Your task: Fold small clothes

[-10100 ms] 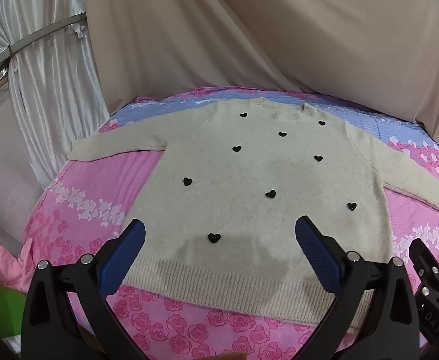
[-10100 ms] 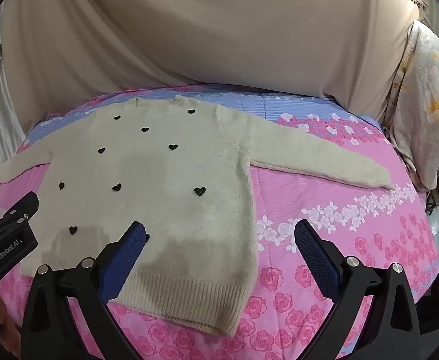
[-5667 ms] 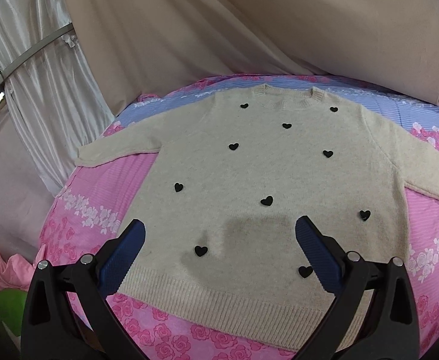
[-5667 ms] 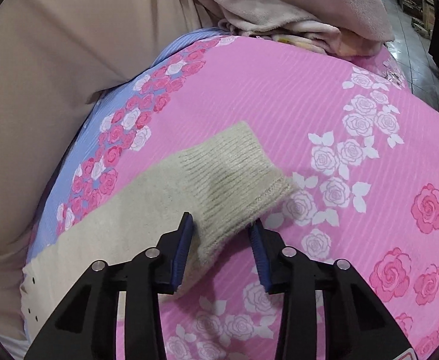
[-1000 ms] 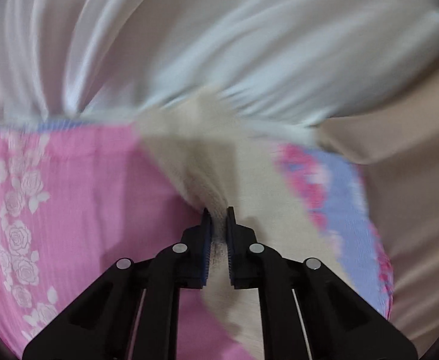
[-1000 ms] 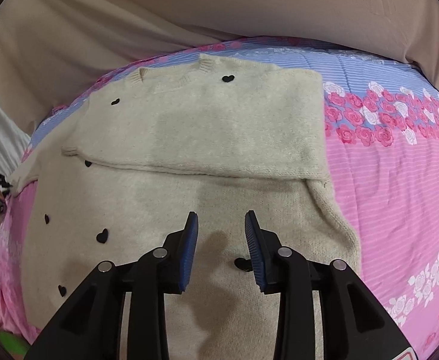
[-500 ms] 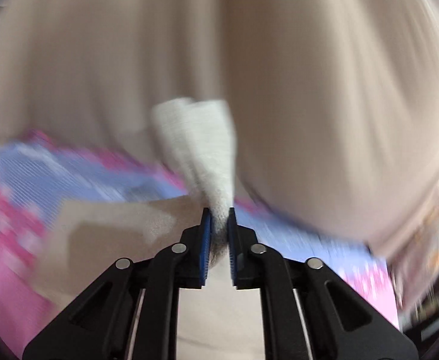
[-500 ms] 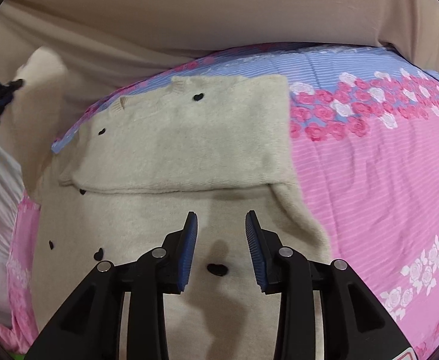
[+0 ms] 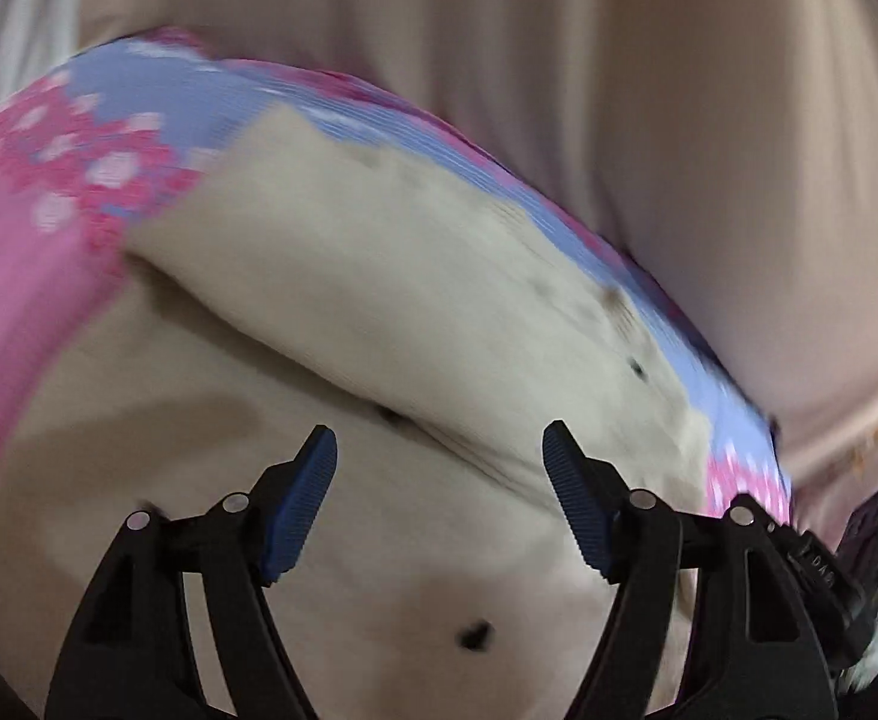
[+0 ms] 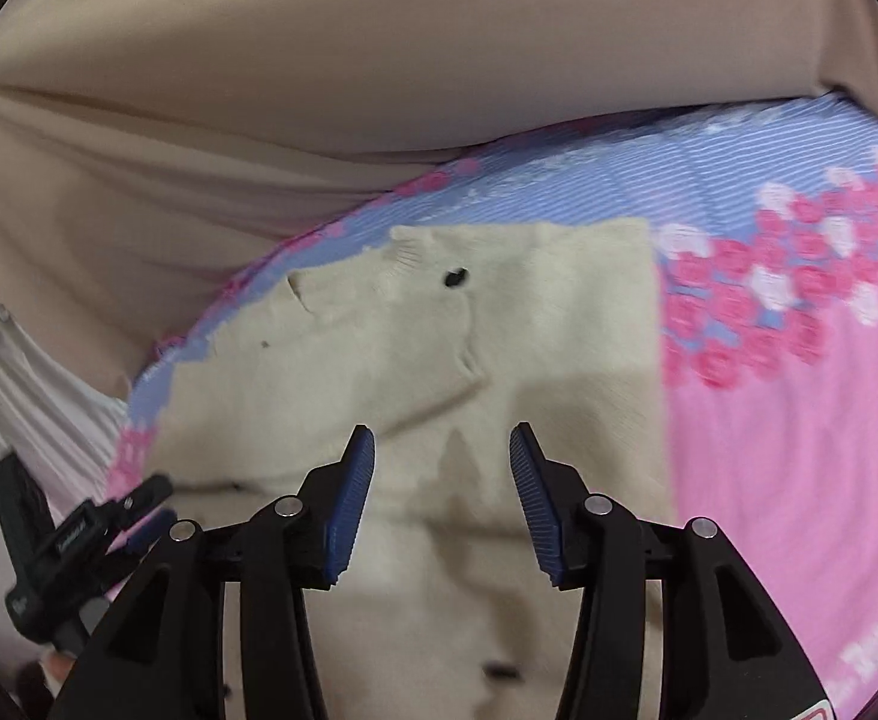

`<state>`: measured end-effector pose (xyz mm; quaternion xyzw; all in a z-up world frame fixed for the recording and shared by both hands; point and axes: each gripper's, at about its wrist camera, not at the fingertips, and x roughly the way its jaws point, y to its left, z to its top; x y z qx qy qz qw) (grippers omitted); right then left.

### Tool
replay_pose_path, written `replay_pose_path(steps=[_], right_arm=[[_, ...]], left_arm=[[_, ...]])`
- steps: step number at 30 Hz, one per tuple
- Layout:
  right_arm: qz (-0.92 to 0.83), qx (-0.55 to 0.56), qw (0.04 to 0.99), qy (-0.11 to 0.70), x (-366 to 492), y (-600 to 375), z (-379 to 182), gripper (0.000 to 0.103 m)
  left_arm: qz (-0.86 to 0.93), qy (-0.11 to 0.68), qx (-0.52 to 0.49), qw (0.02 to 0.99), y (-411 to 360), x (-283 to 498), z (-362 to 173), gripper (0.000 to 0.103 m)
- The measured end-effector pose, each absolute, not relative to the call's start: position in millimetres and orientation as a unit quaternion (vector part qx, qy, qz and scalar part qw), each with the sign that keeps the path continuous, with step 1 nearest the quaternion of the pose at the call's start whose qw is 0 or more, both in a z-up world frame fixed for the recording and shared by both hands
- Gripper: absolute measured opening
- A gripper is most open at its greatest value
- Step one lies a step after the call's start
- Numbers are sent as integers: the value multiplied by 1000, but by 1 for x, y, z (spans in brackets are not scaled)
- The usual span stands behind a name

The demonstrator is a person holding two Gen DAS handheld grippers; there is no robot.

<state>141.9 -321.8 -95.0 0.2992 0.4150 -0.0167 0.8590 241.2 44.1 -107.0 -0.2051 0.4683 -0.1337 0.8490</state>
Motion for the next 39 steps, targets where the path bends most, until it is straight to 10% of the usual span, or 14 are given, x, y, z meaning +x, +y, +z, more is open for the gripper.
replay_pose_path(steps=[6, 9, 15, 20, 25, 32, 39], right_arm=[[-7, 323, 828, 458, 210, -302, -136, 44], [2, 340, 832, 439, 209, -301, -127, 7], [-24, 330, 881, 339, 157, -328, -56, 6], [-61, 312, 856, 408, 148, -344, -98, 6], [-59, 331, 853, 399, 138, -342, -106, 6], [-82, 304, 834, 452, 118, -350, -133, 8], [-30, 201, 896, 394, 171, -280, -35, 22]], left_arm=[[-65, 462, -273, 841, 105, 274, -105, 69], [-50, 472, -301, 827, 122, 282, -113, 69], [-37, 483, -415, 770, 151, 284, -143, 69], [-34, 489, -467, 736, 143, 296, -166, 66], [-25, 498, -454, 738, 138, 311, -172, 10], [-9, 491, -376, 786, 131, 313, -170, 7], [-15, 498, -336, 799, 123, 320, -176, 9]])
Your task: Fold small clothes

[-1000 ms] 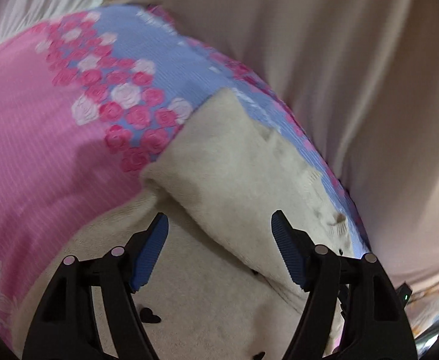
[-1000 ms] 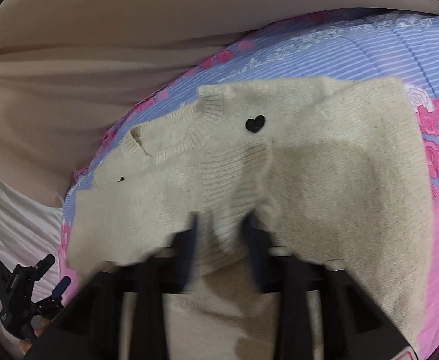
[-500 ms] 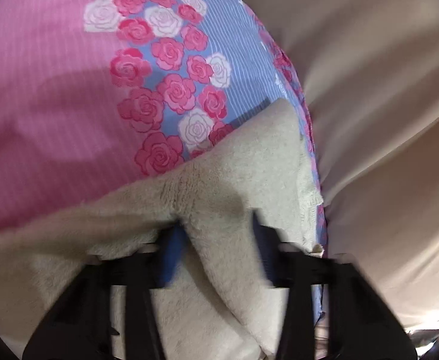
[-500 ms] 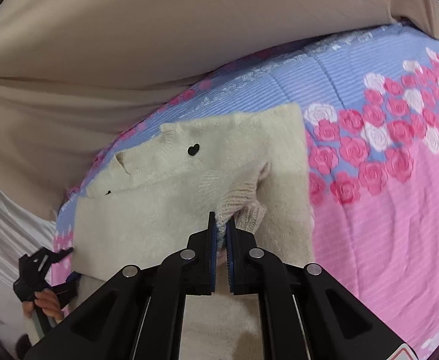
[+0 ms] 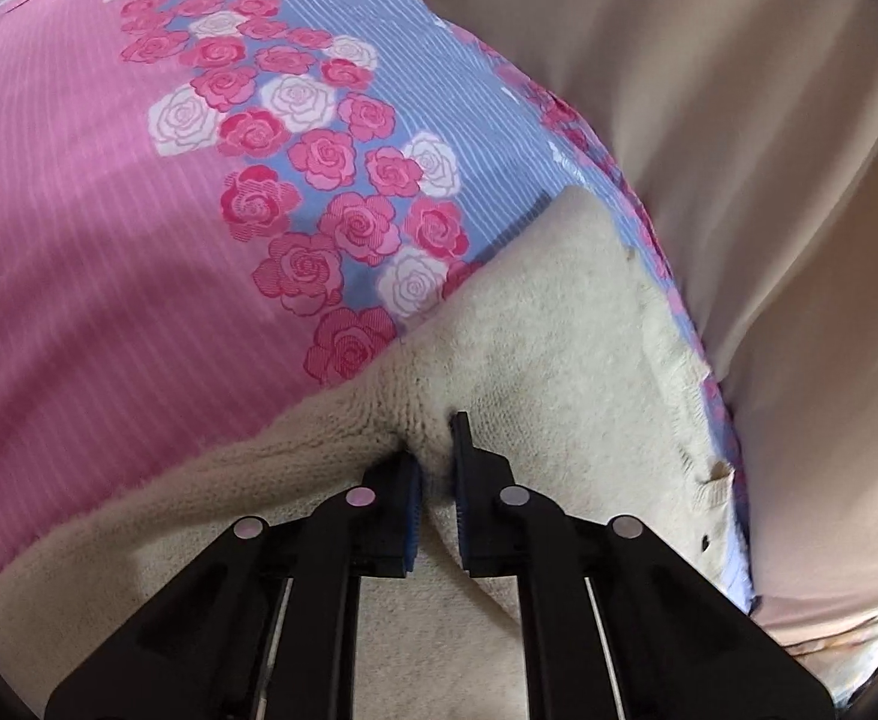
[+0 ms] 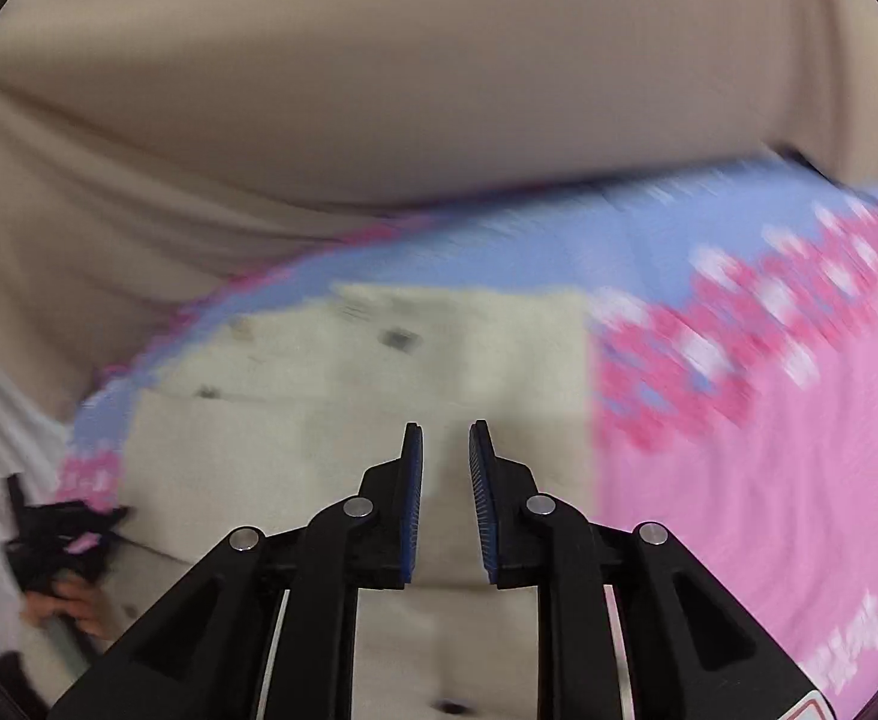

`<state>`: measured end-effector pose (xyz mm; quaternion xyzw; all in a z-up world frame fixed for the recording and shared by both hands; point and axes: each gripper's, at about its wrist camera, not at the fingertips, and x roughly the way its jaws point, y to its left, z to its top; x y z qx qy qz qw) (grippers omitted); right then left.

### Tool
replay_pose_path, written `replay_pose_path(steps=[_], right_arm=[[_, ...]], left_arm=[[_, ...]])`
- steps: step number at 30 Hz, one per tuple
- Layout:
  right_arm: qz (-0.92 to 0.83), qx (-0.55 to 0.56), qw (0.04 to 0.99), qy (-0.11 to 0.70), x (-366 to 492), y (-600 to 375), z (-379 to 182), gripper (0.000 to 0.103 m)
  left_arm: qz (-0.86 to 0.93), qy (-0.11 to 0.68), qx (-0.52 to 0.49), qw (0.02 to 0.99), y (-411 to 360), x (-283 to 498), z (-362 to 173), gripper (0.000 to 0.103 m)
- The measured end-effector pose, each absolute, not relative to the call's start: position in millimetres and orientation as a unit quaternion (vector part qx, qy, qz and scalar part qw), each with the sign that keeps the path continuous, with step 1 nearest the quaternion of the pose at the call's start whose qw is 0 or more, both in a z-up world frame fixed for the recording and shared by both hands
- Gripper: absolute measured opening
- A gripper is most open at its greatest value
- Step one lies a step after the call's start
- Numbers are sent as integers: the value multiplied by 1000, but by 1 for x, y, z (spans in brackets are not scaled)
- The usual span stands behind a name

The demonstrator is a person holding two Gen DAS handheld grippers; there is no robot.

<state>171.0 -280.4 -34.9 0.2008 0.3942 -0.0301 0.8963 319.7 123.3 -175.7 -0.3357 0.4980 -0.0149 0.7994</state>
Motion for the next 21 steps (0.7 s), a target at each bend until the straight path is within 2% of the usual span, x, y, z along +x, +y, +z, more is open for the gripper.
replay_pose_path(steps=[1, 2, 8, 14, 16, 21], right_arm=[[17, 191, 893, 408, 197, -259, -31, 33], [77, 185, 886, 419, 228, -233, -31, 37], [204, 119, 843, 484, 374, -100, -70, 38], [216, 61, 818, 529, 427, -32, -114, 38], [232, 48, 814, 531, 432, -20, -116, 4], [240, 73, 844, 474, 442, -12, -95, 0]], left_arm=[[-17, 498, -335, 800, 124, 320, -176, 9], [-18, 498, -335, 800, 125, 319, -177, 9], [-38, 501, -311, 807, 126, 317, -177, 10], [-75, 500, -297, 810, 131, 320, -181, 10], [-83, 498, -287, 814, 130, 319, -180, 10], [-89, 496, -292, 813, 131, 320, -181, 10]])
